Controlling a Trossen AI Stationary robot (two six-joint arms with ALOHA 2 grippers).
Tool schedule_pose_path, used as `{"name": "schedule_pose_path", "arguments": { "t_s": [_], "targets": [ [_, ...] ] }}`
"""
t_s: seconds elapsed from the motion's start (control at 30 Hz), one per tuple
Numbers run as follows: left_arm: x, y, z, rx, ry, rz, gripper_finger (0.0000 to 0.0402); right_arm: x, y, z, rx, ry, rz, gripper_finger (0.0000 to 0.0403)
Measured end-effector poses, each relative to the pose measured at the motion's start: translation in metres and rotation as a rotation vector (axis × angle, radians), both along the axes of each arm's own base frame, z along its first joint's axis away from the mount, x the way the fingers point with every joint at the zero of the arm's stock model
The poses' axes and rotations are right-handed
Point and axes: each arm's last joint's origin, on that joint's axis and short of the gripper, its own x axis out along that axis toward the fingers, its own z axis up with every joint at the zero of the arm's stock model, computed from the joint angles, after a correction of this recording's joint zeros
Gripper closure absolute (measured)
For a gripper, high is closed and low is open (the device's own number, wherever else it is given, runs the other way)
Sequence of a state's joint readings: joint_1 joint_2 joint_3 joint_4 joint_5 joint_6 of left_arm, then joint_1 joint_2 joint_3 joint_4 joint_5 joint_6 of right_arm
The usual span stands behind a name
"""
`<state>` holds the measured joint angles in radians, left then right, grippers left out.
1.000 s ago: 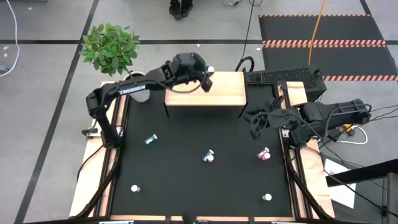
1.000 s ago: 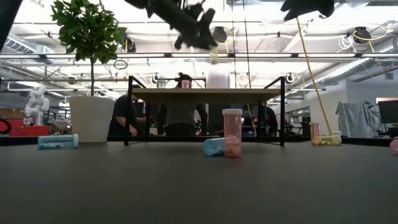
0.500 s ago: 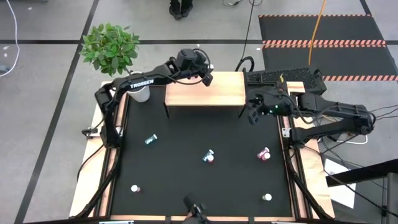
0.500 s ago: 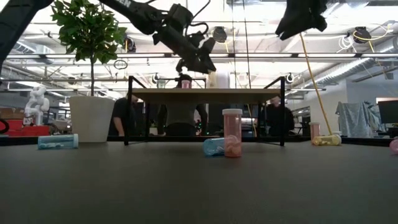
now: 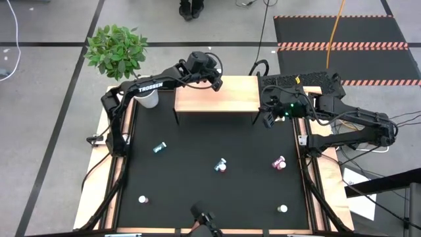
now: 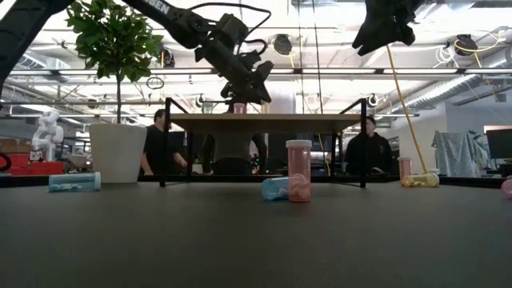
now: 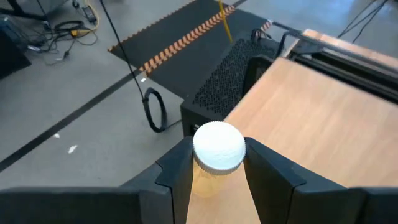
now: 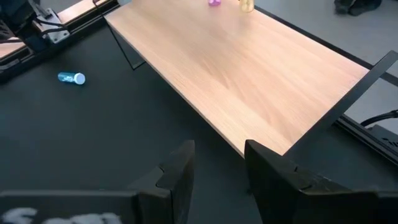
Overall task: Pick and place medicine bottles onto shelf by color
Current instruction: Put the bottom left yellow pill bottle on the shelf
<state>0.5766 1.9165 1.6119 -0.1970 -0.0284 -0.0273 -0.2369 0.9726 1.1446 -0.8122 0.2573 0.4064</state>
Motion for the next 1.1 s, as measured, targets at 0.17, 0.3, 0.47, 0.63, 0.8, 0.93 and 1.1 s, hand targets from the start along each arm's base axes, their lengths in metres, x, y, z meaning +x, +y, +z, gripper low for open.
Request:
{"name": "schedule_pose_path", "arguments": {
  "t_s": [0.17, 0.3, 0.47, 0.63, 0.8, 0.93, 1.1],
  "targets": [
    [0.0008, -0.0007, -0.0005, -0.001, 0.000, -0.003, 0.0266, 0.0000, 0.0000, 0.0000, 0.000, 0.000, 0.000, 0.0266],
    [0.0006, -0.0007, -0.0008, 0.000, 0.006, -0.004, 0.0266, 0.0000, 0.0000, 0.0000, 0.000, 0.000, 0.000, 0.0266],
    [0.0001, -0.0009, -0.0017, -0.004, 0.015, -0.005, 0.0266, 0.0000, 0.0000, 0.0000, 0.007, -0.005, -0.007, 0.0266],
    [0.0001, -0.0010, -0.0019, -0.010, 0.014, -0.002, 0.0266, 0.0000, 0.0000, 0.0000, 0.012, -0.008, -0.012, 0.0266],
    [0.0001, -0.0010, -0.0019, -0.010, 0.014, -0.002, 0.0266, 0.0000, 0.0001, 0.0000, 0.017, -0.011, -0.017, 0.0266],
    [0.0000, -0.0010, -0.0019, -0.010, 0.014, -0.002, 0.0266, 0.0000, 0.0001, 0.0000, 0.021, -0.014, -0.021, 0.0266],
    [0.0000, -0.0010, -0.0019, -0.012, 0.013, -0.001, 0.0266, 0.0000, 0.0001, 0.0000, 0.025, -0.016, -0.024, 0.0266]
  ]
}}
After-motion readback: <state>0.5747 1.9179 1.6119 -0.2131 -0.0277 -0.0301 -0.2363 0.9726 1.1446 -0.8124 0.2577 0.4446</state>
